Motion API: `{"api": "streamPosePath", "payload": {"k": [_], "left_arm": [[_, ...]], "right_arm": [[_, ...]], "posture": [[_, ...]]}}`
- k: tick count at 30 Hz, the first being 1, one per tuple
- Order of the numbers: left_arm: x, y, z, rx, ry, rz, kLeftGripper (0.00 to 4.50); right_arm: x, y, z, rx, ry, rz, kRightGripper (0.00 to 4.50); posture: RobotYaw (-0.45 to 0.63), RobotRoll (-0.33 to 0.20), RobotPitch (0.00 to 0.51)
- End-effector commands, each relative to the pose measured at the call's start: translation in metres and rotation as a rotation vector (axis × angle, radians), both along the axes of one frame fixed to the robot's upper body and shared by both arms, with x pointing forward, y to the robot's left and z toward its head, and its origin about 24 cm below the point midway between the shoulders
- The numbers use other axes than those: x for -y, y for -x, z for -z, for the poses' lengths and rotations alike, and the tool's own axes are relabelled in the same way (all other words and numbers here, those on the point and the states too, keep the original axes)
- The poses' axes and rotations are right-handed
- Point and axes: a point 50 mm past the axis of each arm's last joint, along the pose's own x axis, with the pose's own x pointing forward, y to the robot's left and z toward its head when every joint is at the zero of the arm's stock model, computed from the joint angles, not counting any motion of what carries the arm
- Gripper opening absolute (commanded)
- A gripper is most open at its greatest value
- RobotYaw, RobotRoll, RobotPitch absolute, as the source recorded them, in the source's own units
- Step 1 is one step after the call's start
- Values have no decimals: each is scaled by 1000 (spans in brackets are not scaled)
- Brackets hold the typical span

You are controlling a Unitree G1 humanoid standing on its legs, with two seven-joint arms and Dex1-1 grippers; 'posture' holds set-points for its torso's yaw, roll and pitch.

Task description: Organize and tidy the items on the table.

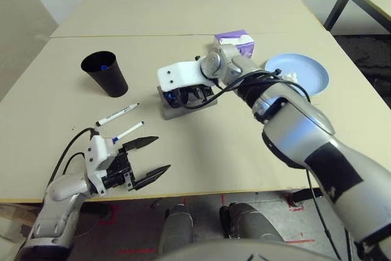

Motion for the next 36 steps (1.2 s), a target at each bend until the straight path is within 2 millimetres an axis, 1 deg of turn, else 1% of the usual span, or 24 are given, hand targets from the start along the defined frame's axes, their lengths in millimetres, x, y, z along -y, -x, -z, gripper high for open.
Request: {"api": "streamPosePath", "payload": {"k": [1,5,13,17,22,29,36], "left_arm": [[-12,6,1,-9,11,-74,4500],[-16,9,0,-2,10,-102,4500],[-5,15,-1,-1,21,-100,4500],[-2,19,3,-11,25,-94,4500],[-3,23,13,-26,28,-88,4500],[-4,23,19,-18,34,-77,4500],[0,18,18,-10,37,-68,4500]], "right_arm": [[-3,1,0,1,8,-8,158],[-3,1,2,-6,15,-5,158],[1,-2,8,8,7,59,150],[2,-3,11,2,3,76,150],[2,-3,14,-4,3,92,149],[5,-4,17,-9,22,105,137],[9,-3,17,-69,64,95,137]], "posture": [[88,0,152],[100,0,154],[118,0,163],[120,0,164],[114,0,167],[113,0,166],[103,0,161]]}}
